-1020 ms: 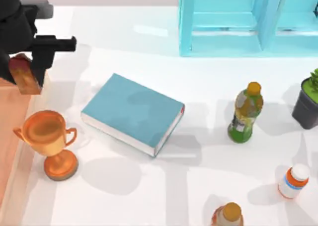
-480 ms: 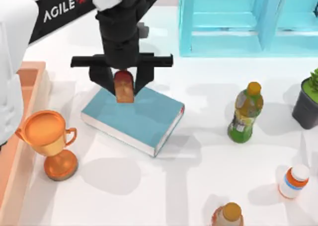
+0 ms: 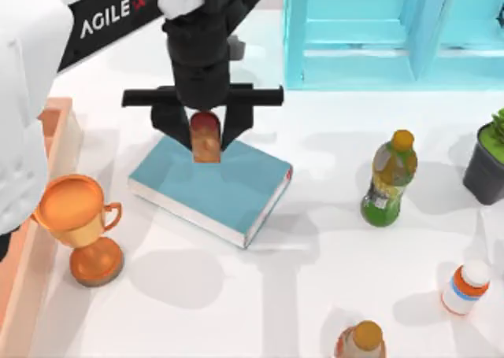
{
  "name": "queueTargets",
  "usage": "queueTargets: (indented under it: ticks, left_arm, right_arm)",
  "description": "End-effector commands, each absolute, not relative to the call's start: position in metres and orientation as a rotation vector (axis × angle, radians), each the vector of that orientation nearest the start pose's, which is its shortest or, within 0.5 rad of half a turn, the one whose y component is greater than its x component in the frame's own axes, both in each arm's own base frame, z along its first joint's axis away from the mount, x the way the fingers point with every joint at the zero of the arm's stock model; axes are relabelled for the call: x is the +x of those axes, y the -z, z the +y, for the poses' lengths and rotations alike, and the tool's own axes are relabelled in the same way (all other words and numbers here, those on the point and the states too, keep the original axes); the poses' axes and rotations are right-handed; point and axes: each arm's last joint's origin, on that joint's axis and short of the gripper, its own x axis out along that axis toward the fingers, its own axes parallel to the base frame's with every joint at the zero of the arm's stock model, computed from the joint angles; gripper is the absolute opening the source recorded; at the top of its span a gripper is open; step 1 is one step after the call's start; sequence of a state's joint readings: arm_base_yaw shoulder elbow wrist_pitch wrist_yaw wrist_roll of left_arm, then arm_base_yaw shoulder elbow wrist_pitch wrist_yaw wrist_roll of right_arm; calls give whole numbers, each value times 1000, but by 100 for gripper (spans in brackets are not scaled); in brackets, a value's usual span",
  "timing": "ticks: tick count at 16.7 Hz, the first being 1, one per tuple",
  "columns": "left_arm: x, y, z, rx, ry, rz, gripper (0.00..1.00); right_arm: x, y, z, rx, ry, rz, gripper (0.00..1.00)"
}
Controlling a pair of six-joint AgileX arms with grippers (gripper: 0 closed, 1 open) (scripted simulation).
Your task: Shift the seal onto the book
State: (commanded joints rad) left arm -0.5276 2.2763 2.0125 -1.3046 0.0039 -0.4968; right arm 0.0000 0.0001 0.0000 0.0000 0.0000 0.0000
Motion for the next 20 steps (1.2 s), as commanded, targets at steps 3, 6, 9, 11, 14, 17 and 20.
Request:
queueTargets:
  ticks: [3, 6, 9, 11, 14, 17, 20]
  left_arm:
    - [391, -198, -222, 15, 18, 1567, 0]
    - [391, -198, -222, 15, 18, 1567, 15]
    - [391, -198, -222, 15, 18, 1567, 38]
    - [391, -198, -222, 15, 18, 1567, 53]
    - [391, -198, -222, 15, 18, 1567, 75]
    - [391, -198, -222, 15, 18, 1567, 98]
    - [391, -198, -222, 15, 18, 1567, 100]
  right_arm:
    - [106, -160, -1, 0, 0, 0, 100]
    - [106, -160, -1, 0, 0, 0, 100]
    - [106, -160, -1, 0, 0, 0, 100]
    - [106, -160, -1, 0, 0, 0, 100]
    - [106, -160, -1, 0, 0, 0, 100]
    - [106, -160, -1, 0, 0, 0, 100]
    - [106, -160, -1, 0, 0, 0, 100]
